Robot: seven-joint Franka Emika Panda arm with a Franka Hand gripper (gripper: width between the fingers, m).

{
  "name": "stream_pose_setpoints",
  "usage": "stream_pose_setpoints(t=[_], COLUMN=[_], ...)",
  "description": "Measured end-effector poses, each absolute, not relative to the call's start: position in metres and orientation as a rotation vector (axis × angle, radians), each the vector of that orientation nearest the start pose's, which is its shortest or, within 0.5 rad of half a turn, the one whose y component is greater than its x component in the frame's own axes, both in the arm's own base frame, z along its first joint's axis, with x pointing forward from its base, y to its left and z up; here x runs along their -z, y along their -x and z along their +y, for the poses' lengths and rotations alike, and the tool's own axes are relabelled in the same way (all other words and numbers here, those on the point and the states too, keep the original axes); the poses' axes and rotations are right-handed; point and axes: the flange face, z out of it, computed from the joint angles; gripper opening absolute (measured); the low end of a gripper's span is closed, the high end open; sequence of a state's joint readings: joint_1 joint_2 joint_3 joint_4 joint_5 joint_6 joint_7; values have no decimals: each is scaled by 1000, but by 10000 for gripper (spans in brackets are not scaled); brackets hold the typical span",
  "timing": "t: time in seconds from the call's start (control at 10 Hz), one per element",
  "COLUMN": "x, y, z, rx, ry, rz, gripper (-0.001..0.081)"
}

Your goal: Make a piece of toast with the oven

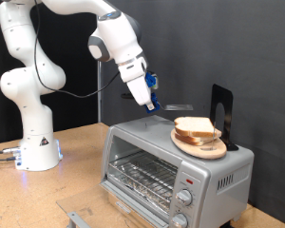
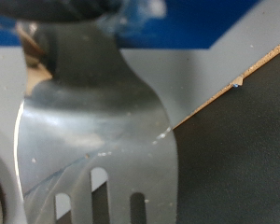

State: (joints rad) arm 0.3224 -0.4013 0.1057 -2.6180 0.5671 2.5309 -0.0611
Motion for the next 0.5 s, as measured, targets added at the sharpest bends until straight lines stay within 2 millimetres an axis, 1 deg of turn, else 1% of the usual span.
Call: stream_pose_setpoints(t=[0.1,0.2,0.3,0.5], x=[-412,-409,-406,-404], y=[-389,-386,-382,-370], z=[168,161,147,113], rx=[339,336,338,456], ry=[2710,2694,2677,2634], rz=[-76,-51,-27,25], gripper=[400,400,400,400])
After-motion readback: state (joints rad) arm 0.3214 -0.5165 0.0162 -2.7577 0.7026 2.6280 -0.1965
